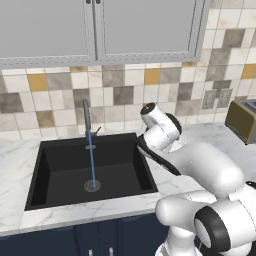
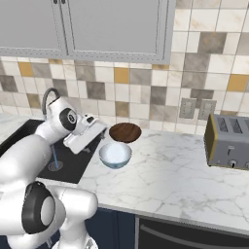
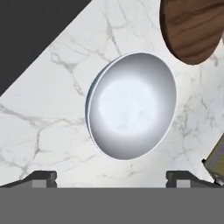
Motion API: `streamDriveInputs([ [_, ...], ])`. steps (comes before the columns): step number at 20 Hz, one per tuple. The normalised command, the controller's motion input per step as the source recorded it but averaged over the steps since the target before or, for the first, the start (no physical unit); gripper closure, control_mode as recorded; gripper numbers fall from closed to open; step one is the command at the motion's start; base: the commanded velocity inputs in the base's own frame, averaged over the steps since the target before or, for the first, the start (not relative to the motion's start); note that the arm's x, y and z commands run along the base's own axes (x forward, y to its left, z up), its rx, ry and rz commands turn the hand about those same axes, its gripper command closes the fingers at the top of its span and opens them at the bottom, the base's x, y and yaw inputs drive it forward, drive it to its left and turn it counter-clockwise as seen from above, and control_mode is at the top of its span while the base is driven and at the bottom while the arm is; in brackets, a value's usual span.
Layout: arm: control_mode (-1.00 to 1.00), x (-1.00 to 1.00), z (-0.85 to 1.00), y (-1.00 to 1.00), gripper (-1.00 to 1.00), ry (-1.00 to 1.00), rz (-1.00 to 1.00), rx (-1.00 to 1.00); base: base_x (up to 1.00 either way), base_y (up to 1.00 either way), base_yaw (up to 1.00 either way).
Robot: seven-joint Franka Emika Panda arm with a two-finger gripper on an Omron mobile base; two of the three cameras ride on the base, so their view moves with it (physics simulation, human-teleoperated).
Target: Rinse each bowl for a few seconds and place them down in the sink or on the counter.
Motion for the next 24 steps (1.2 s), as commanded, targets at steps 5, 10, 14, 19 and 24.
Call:
streamDriveInputs([
  [5, -1.00, -0.19, 0.60, 0.05, -1.00, -0.06, 0.06, -0.03, 0.00, 0.00, 0.00],
  [10, -1.00, -0.27, 0.55, 0.01, -1.00, -0.10, 0.08, -0.05, 0.00, 0.00, 0.00],
  [14, -1.00, -0.30, 0.57, 0.00, -1.00, -0.10, 0.08, -0.03, 0.00, 0.00, 0.00],
  [19, -1.00, -0.39, 0.55, 0.00, -1.00, -0.11, 0.04, -0.02, 0.00, 0.00, 0.00],
  [24, -1.00, -0.45, 0.54, 0.00, -1.00, -0.10, 0.03, 0.00, 0.00, 0.00, 0.00],
])
